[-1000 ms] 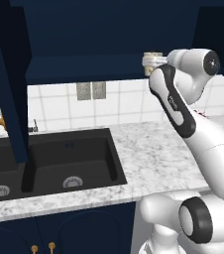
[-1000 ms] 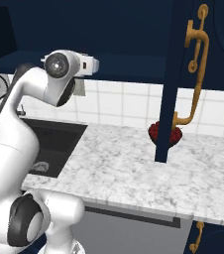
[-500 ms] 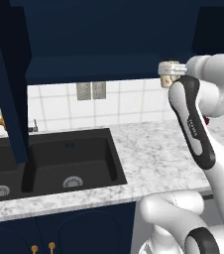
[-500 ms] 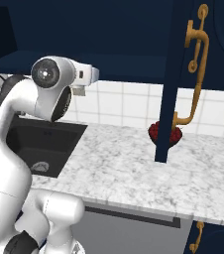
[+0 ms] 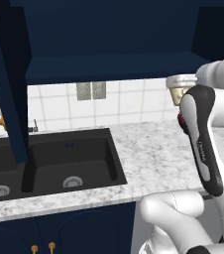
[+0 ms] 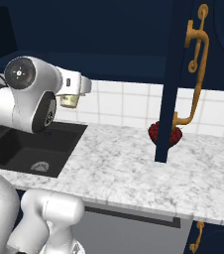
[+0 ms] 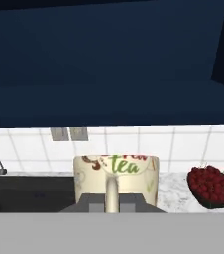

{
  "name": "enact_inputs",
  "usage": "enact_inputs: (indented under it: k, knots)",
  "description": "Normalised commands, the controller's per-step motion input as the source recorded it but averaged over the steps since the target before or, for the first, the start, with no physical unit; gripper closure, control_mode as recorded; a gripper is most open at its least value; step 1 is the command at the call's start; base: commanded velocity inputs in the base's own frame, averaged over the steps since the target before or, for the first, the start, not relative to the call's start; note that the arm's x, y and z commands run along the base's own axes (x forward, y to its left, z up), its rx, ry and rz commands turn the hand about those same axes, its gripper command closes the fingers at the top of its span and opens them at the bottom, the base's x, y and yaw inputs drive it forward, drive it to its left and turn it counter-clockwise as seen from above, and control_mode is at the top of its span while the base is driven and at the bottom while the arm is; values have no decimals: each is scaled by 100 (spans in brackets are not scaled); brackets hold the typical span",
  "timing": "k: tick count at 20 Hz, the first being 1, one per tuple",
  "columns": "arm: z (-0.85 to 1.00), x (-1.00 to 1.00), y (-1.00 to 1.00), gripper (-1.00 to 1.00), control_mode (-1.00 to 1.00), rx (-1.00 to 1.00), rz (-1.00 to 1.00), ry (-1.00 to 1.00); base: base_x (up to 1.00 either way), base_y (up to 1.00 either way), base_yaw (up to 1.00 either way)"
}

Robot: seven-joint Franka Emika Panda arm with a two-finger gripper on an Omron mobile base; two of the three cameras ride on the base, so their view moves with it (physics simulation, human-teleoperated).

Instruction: Gather all objects into one cabinet and sort the glasses and bowls to opposite sides.

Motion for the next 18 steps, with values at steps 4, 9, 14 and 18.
enact_inputs:
  k: [4,9,14,18]
  knots:
    - [-29,-66,-1,100,-100,-5,-1,11,0,0,0]
    - [-34,-37,0,100,-100,-6,0,3,0,0,0]
    - [-35,-18,0,100,-100,-2,0,0,0,0,0]
    - [-25,-18,0,100,-100,0,-7,1,0,0,0]
